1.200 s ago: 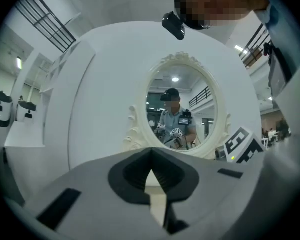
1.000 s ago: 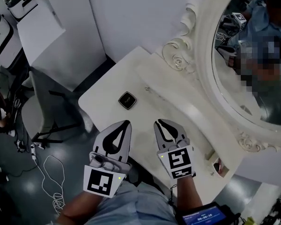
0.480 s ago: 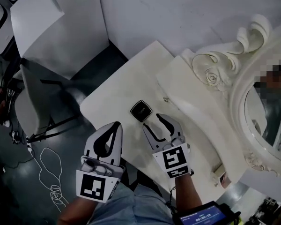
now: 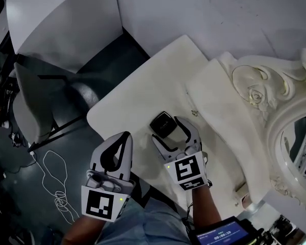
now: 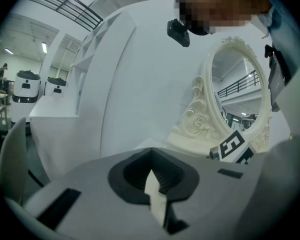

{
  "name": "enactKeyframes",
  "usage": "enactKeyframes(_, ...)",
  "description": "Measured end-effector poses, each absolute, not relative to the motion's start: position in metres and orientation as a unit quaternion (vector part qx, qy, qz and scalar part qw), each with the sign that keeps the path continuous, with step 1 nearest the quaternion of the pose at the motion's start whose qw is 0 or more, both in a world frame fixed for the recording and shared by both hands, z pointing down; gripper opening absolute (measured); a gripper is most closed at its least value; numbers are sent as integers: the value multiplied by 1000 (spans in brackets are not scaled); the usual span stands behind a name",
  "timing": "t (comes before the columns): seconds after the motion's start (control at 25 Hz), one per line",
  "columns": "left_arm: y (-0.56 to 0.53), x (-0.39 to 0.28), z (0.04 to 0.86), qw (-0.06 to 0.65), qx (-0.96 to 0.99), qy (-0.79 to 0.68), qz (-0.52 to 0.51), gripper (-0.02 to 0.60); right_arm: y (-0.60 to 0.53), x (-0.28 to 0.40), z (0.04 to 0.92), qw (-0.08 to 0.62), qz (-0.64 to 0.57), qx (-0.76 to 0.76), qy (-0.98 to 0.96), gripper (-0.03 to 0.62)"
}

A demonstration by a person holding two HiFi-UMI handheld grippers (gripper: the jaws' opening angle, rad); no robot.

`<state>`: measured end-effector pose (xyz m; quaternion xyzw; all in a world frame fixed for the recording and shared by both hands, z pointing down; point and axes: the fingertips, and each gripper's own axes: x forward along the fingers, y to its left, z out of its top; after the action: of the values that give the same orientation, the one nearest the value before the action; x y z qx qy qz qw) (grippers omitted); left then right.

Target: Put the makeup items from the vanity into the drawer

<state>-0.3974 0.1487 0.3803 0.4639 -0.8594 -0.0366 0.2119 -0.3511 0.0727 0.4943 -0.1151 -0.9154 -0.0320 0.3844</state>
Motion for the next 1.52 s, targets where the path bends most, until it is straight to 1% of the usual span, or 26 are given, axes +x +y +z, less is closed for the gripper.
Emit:
enactKeyframes(0.24, 153, -412, 377, 180, 474, -862, -21, -2, 74, -357, 508, 404, -22, -111, -908, 327)
enactKeyframes(0.48, 155, -414, 378, 189, 476, -859, -17, -2, 72, -358, 509, 405, -8, -108, -908, 327)
enactKeyframes(0.56, 153, -411, 378, 205, 471, -858, -24, -2, 70, -357, 508, 404, -6, -104, -909, 327)
enactKeyframes(0.6, 152, -409, 377, 204, 473, -857, -22, -2, 70, -356, 507, 402, -5, -102, -910, 327)
enactKeyframes(0.72, 146, -407, 365, 169, 492, -854, -6, -2, 67, -353, 494, 387, 0, -92, -917, 327)
enactKeyframes(0.88, 136, -389, 352, 158, 508, -847, -1, -2, 58, -342, 463, 358, 9, -72, -931, 327)
enactKeyframes(1.16, 101, -330, 323, 120, 568, -814, 11, -2, 31, -285, 417, 313, 19, -14, -949, 327)
enactKeyframes(1.52, 45, -216, 290, 88, 650, -755, 19, -2, -15, -152, 388, 287, 40, 96, -952, 327)
